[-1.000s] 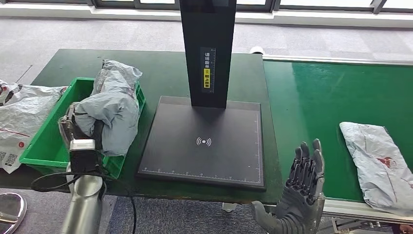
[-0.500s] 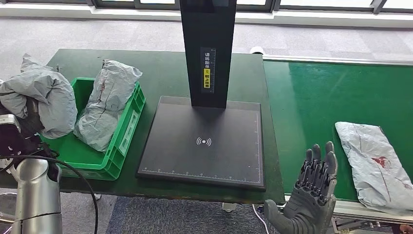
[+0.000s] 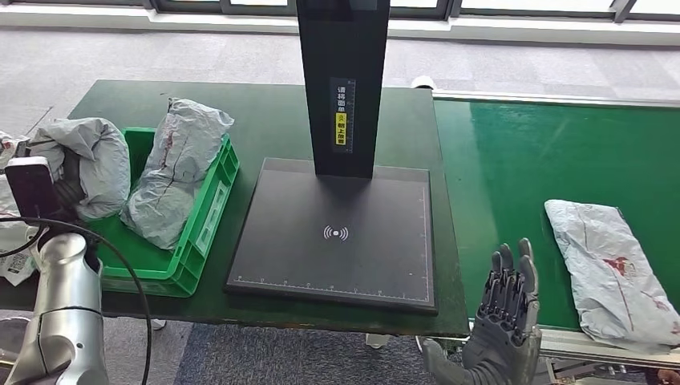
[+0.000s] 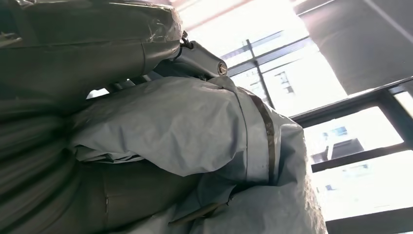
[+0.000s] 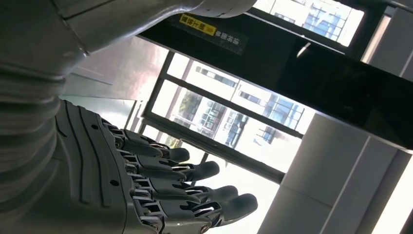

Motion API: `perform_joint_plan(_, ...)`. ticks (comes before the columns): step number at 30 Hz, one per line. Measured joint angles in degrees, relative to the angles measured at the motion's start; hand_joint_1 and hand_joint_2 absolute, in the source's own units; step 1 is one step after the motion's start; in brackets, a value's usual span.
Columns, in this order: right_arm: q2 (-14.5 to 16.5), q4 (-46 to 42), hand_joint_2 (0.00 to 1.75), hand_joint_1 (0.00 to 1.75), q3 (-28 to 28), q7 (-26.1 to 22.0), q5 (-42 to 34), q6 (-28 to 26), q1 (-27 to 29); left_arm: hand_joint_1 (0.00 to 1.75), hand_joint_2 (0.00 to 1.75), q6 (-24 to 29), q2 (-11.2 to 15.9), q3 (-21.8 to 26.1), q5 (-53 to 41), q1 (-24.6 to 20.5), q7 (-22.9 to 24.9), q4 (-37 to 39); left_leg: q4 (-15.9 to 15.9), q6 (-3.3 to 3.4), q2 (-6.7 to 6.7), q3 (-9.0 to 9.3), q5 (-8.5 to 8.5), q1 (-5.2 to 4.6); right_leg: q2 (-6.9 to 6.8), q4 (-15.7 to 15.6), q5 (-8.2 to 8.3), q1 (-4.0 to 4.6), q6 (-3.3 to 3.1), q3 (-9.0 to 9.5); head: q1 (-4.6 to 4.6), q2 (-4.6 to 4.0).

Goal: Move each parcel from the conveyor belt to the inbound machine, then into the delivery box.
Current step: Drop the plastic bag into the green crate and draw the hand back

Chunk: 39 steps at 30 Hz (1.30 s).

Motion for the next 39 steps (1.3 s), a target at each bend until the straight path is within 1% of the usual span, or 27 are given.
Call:
perform_joint_plan(3,0.7,-0.3,1.75,0.0,-1.0,0.0,0.6,1.2,0.3,1.75,1.75,-0.1,-0.3,0.5,-0.3,-0.3,0.1,3.1,0.0,0.0,0.01,0.0,0.0,0.01,0.01,0.0,0.0,0.01,0.0,-0.02,0.0,0.0)
perform_joint_plan(9,1.5,-0.5,1.75,0.0,-2.1,0.0,1.0,1.7,0.8,1.75,1.75,-0.2,-0.6,1.0,0.0,-0.5,-0.2,6.8,0.0,-0.01,0.02,-0.01,0.0,0.02,0.05,0.0,-0.01,0.03,-0.02,-0.02,0.0,0.0)
perform_joint_plan(12,1.6,-0.5,1.75,0.0,-2.6,0.0,1.1,1.8,0.9,1.75,1.75,-1.0,-0.6,2.0,1.2,-0.7,-1.3,9.4,0.0,-0.01,0.04,0.0,0.0,0.02,0.06,0.0,-0.01,0.03,-0.02,-0.02,0.0,0.0)
perform_joint_plan(13,1.6,-0.5,1.75,0.0,-2.7,0.0,1.0,1.7,1.0,1.7,1.75,-1.2,-0.6,2.2,1.6,-0.7,-1.9,10.2,0.0,-0.01,0.04,0.0,0.0,0.02,0.07,0.0,-0.01,0.03,-0.02,-0.03,0.0,0.0)
perform_joint_plan(16,1.6,-0.5,1.75,0.0,-3.0,0.0,1.2,1.5,1.0,0.41,1.75,-1.4,-0.7,2.9,2.1,-1.0,-2.7,12.0,0.0,-0.01,0.03,0.0,0.0,0.03,0.06,0.0,-0.01,0.03,-0.02,-0.04,0.0,-0.01)
perform_joint_plan(17,1.8,-0.5,1.75,0.0,-3.2,0.0,1.5,1.5,1.0,0.02,1.31,-1.4,-0.7,3.0,2.0,-1.2,-2.7,12.4,0.0,-0.01,0.03,0.0,0.0,0.03,0.05,0.0,-0.01,0.03,-0.01,-0.03,0.0,-0.01)
perform_joint_plan(20,2.4,-0.5,1.75,0.0,-4.1,0.0,2.2,1.9,1.1,0.0,0.0,-1.3,-1.1,3.2,1.6,-2.2,-2.0,13.1,0.0,-0.01,0.01,0.01,0.01,0.03,0.03,0.0,0.0,0.03,-0.02,-0.01,0.0,0.0)
perform_joint_plan(24,3.1,-0.5,1.75,0.0,-5.6,0.0,2.8,2.5,1.2,0.0,0.0,-0.7,-1.6,3.2,2.3,-2.6,-1.6,13.1,0.0,-0.02,0.01,0.01,0.02,0.03,0.04,0.0,0.02,0.03,-0.04,0.0,0.0,0.0)
perform_joint_plan(28,3.8,-1.1,1.75,0.0,-7.7,0.0,3.2,2.2,1.7,0.0,0.0,-1.1,-2.6,3.3,4.5,-1.5,-2.0,10.6,0.0,-0.02,0.0,0.0,0.02,0.02,0.03,0.0,0.02,0.03,-0.04,0.02,0.0,0.0)
perform_joint_plan(32,4.3,-2.3,1.75,0.0,-9.8,0.0,3.7,1.9,2.4,0.0,0.0,-1.1,-4.9,3.3,6.5,1.6,-2.5,4.5,0.0,-0.02,0.04,-0.01,-0.01,0.02,0.09,0.0,0.02,0.02,-0.04,-0.01,0.0,0.0)
perform_joint_plan(36,4.6,-2.6,1.75,0.0,-11.5,0.0,4.0,1.6,2.6,0.0,0.0,2.2,-7.4,3.3,7.2,5.1,-3.4,-2.8,0.0,-0.03,0.07,-0.02,-0.07,0.01,0.11,0.0,0.01,0.02,-0.03,-0.03,0.0,0.0)
perform_joint_plan(39,4.8,-2.6,1.75,0.0,-12.3,0.0,4.2,1.4,2.5,0.0,0.0,4.1,-8.7,3.3,7.9,7.1,-3.8,-7.2,0.0,-0.03,0.06,-0.03,-0.07,0.01,0.1,0.0,0.0,0.02,-0.03,-0.03,0.0,0.0)
